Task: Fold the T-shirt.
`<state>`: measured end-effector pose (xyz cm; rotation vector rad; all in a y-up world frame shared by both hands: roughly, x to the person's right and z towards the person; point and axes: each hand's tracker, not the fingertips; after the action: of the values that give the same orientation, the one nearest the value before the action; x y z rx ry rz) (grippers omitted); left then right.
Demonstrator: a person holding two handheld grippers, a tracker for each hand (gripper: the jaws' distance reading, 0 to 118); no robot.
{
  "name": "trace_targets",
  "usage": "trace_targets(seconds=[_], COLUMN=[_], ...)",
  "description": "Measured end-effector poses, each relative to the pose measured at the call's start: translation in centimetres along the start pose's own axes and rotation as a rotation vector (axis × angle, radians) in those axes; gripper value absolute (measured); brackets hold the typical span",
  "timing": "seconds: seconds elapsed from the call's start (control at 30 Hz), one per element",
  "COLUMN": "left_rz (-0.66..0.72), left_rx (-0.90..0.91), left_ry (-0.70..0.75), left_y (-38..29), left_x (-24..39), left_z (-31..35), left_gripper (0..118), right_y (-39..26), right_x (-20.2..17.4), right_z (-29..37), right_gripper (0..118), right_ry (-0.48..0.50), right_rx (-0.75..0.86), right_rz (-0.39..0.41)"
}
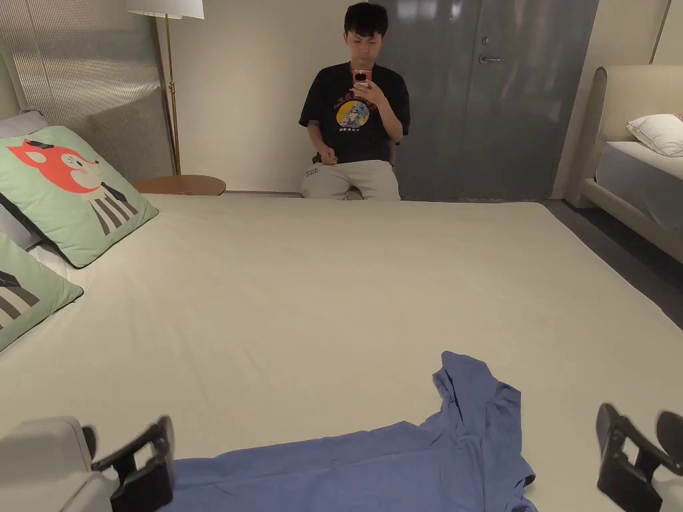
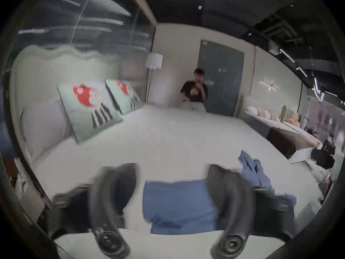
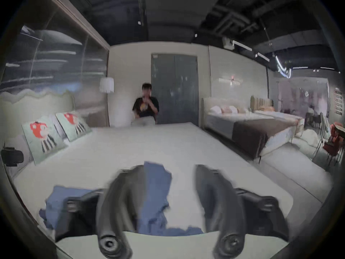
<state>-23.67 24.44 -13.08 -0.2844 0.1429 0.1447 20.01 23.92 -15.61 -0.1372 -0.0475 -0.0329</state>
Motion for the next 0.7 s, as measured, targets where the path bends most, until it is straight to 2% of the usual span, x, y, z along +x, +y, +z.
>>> trace_targets(seconds=[0.03,0.07,0.1,0.3,0.4,0.43,0.47,0.5,0.57,0.6,0.7], left_rz=[-0.016,-0.028,-0.028,0.018,0.054,0.070,0.102,0.113,0.130,0.131,0.134], left_rx=[0.018,0.035,0.050,0.005,-0.106,-0.153,-0.174,-0.223,-0.341,-0.395,-0.475], left_ry=[0.010,0.028,0.027,-0.014,-0.028,-0.033,-0.034,-0.031,-0.020,-0.013,0.014], left_y=[0.6,1.0,1.2,1.5,1.5,1.5,1.4,1.3,0.9,0.5,-1.3], left_x=[0.5,0.8,0.9,-0.1,-1.1,-1.6,-2.2,-2.6,-3.5,-3.8,-4.9], left_z=[0.2,0.3,0.4,-1.3,-4.1,-5.4,-6.8,-8.3,-11.9,-13.4,-17.3], left_gripper=[33,10,1,0,1,6,20,53,103,110,109], right_y=[0.5,0.9,0.2,0.3,0.0,-0.2,-0.4,-0.6,-1.1,-1.3,-1.7], right_x=[-0.3,-0.7,-0.1,-0.6,-0.7,-0.6,-0.4,-1.0,-1.0,-1.0,-1.4], right_z=[-0.1,-0.2,-1.2,-2.5,-2.6,-2.8,-3.1,-3.3,-3.8,-4.0,-4.6], right_gripper=[23,9,1,1,1,1,1,1,1,1,1], right_ry=[0.007,0.003,0.013,0.066,0.072,0.072,0.072,0.074,0.070,0.067,0.058], right_rx=[0.007,0.018,0.026,0.011,-0.012,-0.023,-0.036,-0.046,-0.062,-0.070,-0.098], right_rz=[0.012,0.013,0.006,0.004,0.014,0.014,0.014,0.014,0.012,0.014,0.013])
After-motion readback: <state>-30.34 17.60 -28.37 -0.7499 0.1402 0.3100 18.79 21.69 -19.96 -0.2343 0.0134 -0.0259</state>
